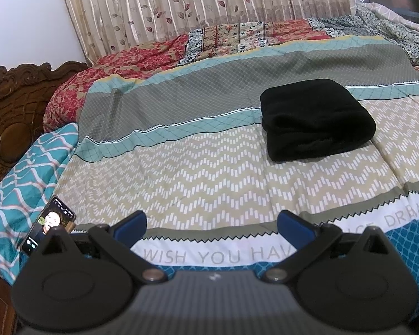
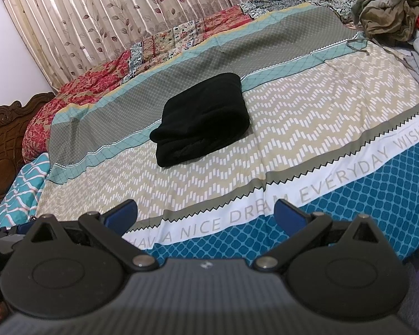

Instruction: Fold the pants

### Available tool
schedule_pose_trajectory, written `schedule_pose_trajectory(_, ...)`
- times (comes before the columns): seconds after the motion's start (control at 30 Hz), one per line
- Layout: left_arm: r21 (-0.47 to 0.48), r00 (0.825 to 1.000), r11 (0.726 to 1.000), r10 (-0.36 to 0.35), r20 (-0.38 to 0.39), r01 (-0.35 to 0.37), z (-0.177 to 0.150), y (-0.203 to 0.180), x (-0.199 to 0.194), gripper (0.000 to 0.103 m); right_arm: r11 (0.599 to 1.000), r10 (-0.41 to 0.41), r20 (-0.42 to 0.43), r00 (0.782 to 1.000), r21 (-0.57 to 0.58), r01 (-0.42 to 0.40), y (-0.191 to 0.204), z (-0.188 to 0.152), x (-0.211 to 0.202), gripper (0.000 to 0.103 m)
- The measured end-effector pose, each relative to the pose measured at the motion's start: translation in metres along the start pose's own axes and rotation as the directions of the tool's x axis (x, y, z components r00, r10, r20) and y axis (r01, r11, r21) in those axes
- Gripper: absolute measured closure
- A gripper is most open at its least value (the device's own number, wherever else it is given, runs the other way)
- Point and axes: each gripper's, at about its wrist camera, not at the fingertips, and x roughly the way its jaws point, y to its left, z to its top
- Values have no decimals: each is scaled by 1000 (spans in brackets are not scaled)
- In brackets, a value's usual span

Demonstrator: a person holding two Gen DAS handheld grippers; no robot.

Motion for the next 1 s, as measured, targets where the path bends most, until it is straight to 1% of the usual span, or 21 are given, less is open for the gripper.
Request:
schedule_pose_trajectory(0.27, 1, 1000, 1000, 3, 0, -3, -1, 0, -2, 0, 1000, 0, 0, 1000, 2, 0, 0, -1, 0, 0)
schedule_pose_trajectory(0.43, 6, 1000, 1000, -8, -9, 8, -2, -1, -1, 0, 1000, 0, -1, 1000, 3, 0, 1, -2, -1, 0)
schedule_pose_trajectory(0.57, 3, 999, 1000, -27, -25, 27, -2, -1, 1, 0, 1000, 0, -1, 1000, 2, 0, 0, -1, -1, 0)
schedule_pose_trajectory(0.7, -6, 997, 999, -47, -58, 47, -3, 0, 4, 0, 1000, -2, 0, 1000, 6, 2, 1, -2, -1, 0)
schedule_pose_trajectory(1.0, -7, 995, 998, -61, -82, 60, -5, -3, 6, 0, 1000, -9, -4, 1000, 13, 9, 3, -5, -1, 0)
